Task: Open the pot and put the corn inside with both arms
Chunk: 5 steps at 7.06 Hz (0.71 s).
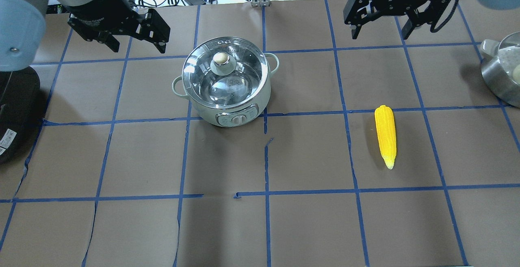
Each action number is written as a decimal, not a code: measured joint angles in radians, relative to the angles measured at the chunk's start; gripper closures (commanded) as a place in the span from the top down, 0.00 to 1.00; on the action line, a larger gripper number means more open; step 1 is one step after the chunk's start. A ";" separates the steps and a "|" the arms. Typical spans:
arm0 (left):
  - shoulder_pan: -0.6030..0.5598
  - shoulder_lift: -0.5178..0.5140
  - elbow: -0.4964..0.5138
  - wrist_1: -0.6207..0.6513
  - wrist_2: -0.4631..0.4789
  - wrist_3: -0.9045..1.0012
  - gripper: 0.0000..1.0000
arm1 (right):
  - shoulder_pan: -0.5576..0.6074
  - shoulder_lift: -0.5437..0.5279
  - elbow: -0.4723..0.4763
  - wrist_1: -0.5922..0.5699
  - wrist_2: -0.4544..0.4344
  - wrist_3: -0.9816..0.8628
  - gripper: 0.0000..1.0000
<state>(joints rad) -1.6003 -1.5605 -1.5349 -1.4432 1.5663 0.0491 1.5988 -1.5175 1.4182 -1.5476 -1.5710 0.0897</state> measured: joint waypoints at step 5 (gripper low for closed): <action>-0.008 -0.014 0.021 -0.021 0.018 -0.037 1.00 | 0.000 -0.002 0.001 -0.001 0.003 -0.001 1.00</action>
<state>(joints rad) -1.6080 -1.5745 -1.5143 -1.4643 1.5848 0.0117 1.5985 -1.5193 1.4189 -1.5487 -1.5677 0.0889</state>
